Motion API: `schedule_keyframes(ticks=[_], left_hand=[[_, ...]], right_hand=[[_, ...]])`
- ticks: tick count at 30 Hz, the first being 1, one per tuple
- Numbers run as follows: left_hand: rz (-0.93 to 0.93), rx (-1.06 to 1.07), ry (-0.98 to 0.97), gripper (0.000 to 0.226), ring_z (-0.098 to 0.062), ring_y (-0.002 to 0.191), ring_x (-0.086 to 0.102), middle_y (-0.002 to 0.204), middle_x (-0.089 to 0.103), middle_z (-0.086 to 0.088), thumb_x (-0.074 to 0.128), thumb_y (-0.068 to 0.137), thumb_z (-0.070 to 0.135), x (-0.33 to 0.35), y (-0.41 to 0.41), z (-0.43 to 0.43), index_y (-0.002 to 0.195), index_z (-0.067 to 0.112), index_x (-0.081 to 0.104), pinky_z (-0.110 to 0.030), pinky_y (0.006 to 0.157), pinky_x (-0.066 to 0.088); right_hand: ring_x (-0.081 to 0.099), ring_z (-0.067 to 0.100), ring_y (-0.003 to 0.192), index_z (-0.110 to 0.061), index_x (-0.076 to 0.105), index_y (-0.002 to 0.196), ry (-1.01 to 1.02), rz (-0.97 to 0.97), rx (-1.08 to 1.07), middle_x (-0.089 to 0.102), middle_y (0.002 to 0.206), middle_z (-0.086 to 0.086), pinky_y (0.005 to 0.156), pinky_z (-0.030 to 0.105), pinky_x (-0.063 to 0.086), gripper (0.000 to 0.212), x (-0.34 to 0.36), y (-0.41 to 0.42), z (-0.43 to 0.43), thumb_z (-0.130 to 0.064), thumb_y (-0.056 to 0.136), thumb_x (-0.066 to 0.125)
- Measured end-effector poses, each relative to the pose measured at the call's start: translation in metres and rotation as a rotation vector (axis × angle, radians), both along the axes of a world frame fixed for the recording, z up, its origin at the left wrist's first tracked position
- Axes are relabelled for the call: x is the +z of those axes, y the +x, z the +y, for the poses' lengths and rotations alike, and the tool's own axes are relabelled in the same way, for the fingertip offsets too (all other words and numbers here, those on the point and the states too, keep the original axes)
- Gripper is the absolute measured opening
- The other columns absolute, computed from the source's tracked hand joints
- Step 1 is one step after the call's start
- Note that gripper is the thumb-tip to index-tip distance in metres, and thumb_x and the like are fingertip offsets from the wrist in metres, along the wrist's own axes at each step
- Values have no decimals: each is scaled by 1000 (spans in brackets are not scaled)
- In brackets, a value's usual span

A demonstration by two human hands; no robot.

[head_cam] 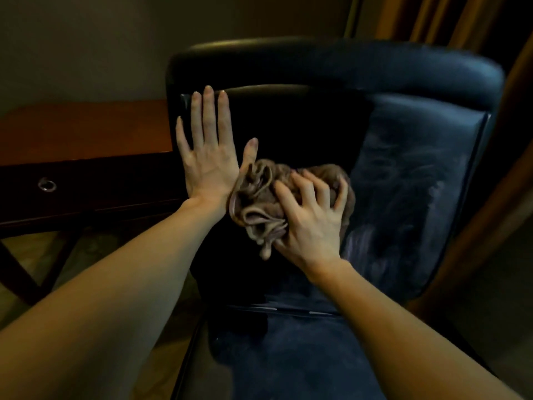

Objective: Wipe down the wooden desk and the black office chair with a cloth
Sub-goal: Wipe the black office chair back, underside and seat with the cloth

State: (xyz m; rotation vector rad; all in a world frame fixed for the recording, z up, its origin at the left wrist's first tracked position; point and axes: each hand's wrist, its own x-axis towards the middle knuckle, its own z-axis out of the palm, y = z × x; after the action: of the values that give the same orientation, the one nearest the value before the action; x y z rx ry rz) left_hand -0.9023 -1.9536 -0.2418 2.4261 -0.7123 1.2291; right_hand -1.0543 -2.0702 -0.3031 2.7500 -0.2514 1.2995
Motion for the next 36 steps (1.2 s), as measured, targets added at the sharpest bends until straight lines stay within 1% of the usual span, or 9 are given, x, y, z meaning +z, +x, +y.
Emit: schedule_keyframes(ticks=[5,9,12,15,17,21,28,32,36], left_hand=[[-26,-1,-14,82,-31,160,7,173,8,-13,26,103,60,-2,0,1,165,11,7,-57,126,14],[-13,-11,-14,82,-30,160,7,173,7,-12,18,103,64,-2,-3,3,165,12,6,-58,125,15],[-27,-54,-54,80,-29,160,7,173,9,-12,27,105,61,-2,-3,6,165,12,10,-58,125,14],[-28,-55,-67,80,-28,160,5,173,6,-10,32,103,57,-6,-2,5,165,13,7,-58,126,13],[-49,-25,-35,84,-28,160,4,173,5,-10,32,102,60,-8,1,2,165,12,4,-57,126,14],[-85,8,-46,69,-29,160,10,173,10,-11,9,109,51,-6,4,-2,165,10,9,-56,126,16],[-72,-43,-83,72,-28,160,8,173,10,-10,29,106,48,-9,2,-5,165,11,11,-56,127,13],[-56,-36,-77,73,-28,160,7,173,9,-10,28,106,49,-7,-1,-5,165,11,9,-55,127,12],[-42,-50,-78,75,-28,160,7,173,8,-10,31,105,50,-6,-3,-1,165,12,8,-56,127,13]], right_hand=[[54,38,126,-23,64,134,-81,115,46,61,133,11,111,68,24,62,15,-23,-2,-58,82,68],[61,38,110,-20,65,135,-210,-84,169,65,129,13,101,59,39,52,72,-36,-17,-45,89,69],[53,38,122,-24,56,144,-266,-172,61,58,138,14,108,62,33,57,128,-25,-29,-52,94,62],[42,41,133,-30,47,148,-244,24,-88,49,145,14,114,70,20,70,154,-7,-41,-64,88,55],[37,42,136,-31,43,149,-203,152,-97,45,146,15,116,72,11,75,140,4,-45,-68,85,53],[42,33,121,-28,60,134,-68,-23,-75,56,126,12,116,65,17,63,78,11,-29,-66,83,58],[50,35,107,-22,69,121,-28,6,19,64,111,12,111,61,24,58,-58,-8,2,-64,84,55],[51,34,104,-23,67,121,-55,73,48,62,109,10,110,60,25,54,-71,-17,5,-59,81,64],[55,34,100,-24,67,122,-149,254,170,61,108,7,107,59,26,57,-48,-40,-4,-66,83,63]])
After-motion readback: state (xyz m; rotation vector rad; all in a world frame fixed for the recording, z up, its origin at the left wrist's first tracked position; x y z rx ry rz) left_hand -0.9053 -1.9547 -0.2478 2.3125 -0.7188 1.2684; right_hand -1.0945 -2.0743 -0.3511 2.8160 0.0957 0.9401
